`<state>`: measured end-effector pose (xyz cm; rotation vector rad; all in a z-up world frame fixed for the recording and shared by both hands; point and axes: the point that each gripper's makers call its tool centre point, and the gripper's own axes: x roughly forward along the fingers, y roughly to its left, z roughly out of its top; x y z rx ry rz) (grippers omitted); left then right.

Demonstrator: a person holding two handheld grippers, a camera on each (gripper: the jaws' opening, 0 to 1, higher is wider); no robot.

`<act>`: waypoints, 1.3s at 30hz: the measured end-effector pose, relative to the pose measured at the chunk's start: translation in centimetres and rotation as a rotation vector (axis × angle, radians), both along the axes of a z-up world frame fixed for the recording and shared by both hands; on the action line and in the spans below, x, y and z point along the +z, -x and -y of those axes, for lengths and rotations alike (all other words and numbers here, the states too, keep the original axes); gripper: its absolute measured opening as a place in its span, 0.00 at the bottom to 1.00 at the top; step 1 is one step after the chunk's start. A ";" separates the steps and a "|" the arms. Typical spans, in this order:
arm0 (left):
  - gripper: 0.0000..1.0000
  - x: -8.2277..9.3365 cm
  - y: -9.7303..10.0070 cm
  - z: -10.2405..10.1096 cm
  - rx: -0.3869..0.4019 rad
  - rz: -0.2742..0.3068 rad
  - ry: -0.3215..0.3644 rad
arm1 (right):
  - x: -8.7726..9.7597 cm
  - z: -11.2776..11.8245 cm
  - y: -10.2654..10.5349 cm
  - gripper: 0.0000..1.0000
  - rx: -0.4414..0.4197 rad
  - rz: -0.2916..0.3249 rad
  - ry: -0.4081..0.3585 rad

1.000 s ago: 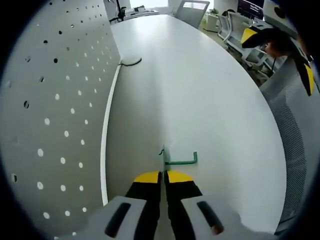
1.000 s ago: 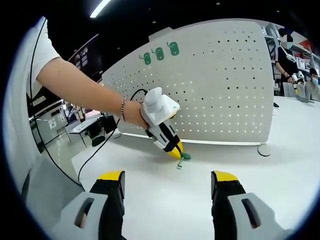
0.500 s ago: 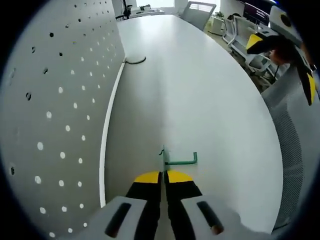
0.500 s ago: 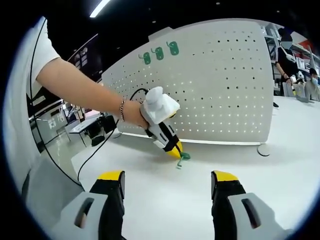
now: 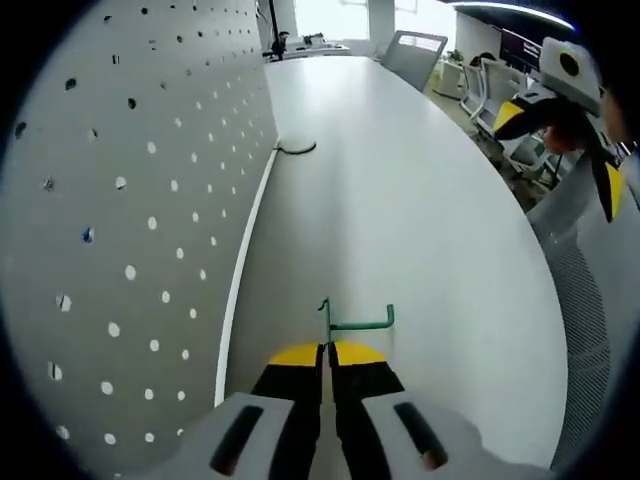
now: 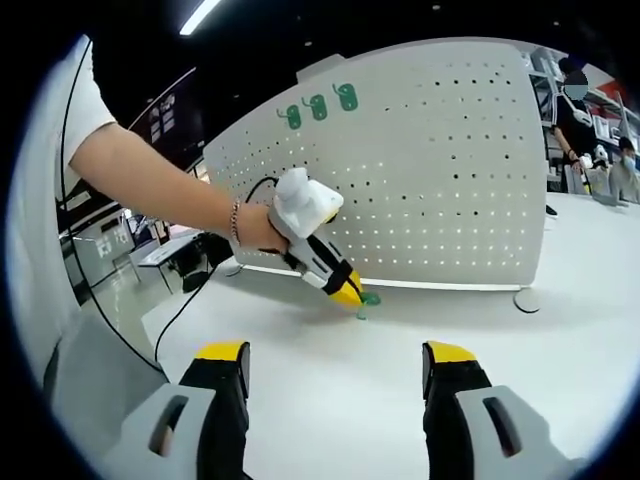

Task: Insert the hook assembly into the mounting plate slot until the hook locks in place.

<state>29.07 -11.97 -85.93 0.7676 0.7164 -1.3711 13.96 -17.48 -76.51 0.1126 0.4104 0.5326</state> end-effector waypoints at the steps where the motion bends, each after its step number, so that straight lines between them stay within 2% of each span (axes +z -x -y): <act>1: 0.02 0.1 0.0 0.0 0.003 -0.001 0.004 | 0.0 0.0 0.0 0.68 -0.001 0.000 -0.001; 15: 0.02 3.0 -0.1 0.7 0.030 0.040 0.123 | 0.1 0.1 0.0 0.68 -0.004 0.002 -0.006; 21: 0.02 3.8 -0.1 0.8 0.048 0.047 0.151 | 0.1 0.1 0.0 0.68 -0.004 0.001 -0.008; 28: 0.02 4.7 0.3 0.3 0.062 0.055 0.179 | 0.1 0.0 0.0 0.68 -0.003 0.001 -0.010; 39: 0.02 6.5 0.4 -0.7 0.107 0.066 0.259 | 0.2 -0.1 0.0 0.68 0.003 0.001 -0.009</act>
